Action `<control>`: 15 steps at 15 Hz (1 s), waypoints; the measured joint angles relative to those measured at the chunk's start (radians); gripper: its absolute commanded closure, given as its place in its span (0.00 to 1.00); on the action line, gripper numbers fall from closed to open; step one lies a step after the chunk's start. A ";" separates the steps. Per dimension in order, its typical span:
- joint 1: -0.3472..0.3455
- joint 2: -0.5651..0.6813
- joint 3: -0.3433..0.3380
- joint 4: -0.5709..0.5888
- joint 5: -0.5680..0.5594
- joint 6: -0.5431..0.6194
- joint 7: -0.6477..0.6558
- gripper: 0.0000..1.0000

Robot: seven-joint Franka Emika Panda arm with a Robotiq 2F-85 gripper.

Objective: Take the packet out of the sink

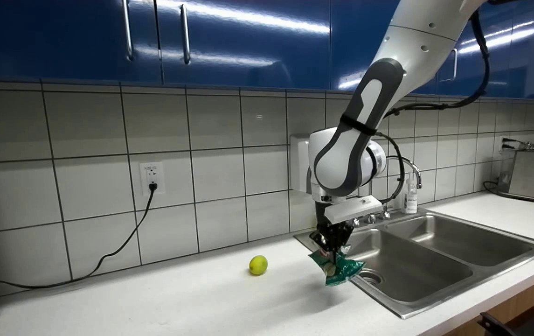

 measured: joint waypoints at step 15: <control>0.017 0.056 0.053 -0.040 -0.009 -0.021 0.000 1.00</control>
